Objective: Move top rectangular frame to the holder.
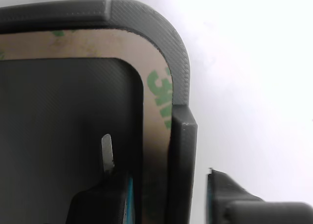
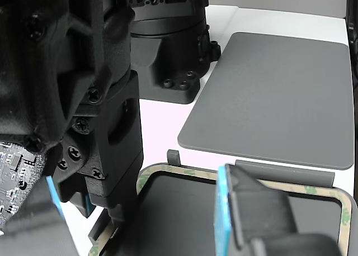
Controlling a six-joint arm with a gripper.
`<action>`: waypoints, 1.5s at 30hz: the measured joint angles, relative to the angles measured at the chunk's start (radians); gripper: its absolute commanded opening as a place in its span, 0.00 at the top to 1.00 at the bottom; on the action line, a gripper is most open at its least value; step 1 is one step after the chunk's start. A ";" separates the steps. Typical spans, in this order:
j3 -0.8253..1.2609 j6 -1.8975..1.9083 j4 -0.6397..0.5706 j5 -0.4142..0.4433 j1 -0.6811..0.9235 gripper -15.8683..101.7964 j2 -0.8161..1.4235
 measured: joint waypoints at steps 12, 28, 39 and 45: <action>0.021 0.020 -0.006 0.026 0.000 0.01 0.064; 0.403 0.120 -0.227 0.170 -0.094 0.01 0.515; 1.069 -0.097 -0.604 0.130 -0.210 0.01 1.131; 1.285 -0.110 -0.647 0.110 -0.229 0.01 1.358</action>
